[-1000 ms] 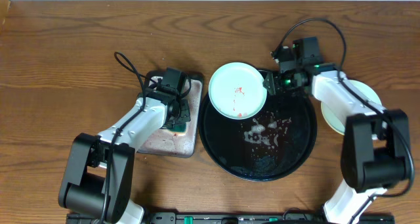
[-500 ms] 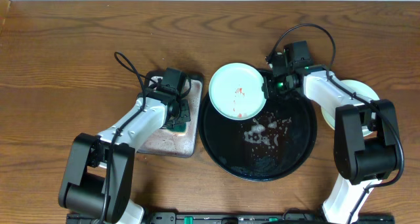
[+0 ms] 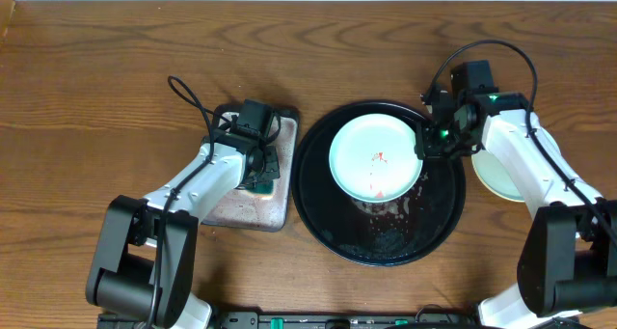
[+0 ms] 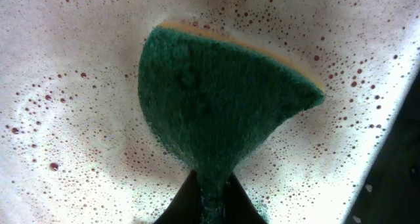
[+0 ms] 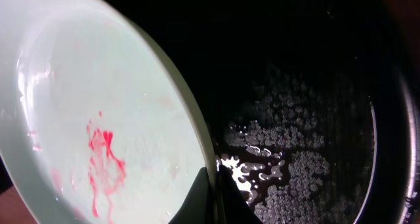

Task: Clean dirty plates on tray and stack at the side
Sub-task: 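Lift the sponge from the sink tray with the left gripper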

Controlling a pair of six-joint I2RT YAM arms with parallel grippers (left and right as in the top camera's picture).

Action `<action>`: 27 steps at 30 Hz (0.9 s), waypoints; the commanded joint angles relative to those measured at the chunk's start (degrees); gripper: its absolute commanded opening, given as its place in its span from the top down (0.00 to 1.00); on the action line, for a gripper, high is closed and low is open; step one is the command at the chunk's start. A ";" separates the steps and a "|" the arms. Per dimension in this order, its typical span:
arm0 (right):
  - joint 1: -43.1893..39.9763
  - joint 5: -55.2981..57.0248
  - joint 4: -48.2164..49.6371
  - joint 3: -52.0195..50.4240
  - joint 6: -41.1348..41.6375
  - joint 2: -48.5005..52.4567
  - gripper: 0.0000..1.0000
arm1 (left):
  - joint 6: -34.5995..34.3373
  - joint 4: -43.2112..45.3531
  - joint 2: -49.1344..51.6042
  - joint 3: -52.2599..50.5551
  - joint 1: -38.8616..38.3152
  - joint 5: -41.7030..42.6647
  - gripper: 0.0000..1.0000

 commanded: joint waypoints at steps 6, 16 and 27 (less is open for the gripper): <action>1.25 0.96 7.54 -9.09 -0.44 0.61 0.99 | 0.33 -1.49 -9.44 -0.98 1.49 -0.17 0.93; 1.25 0.96 13.16 -12.59 -0.46 0.61 0.99 | 11.69 -1.27 -17.70 -1.27 12.52 28.79 0.93; 1.25 0.98 13.46 -12.59 -0.46 0.61 0.99 | 23.74 -0.83 -17.68 -2.12 26.40 63.25 0.93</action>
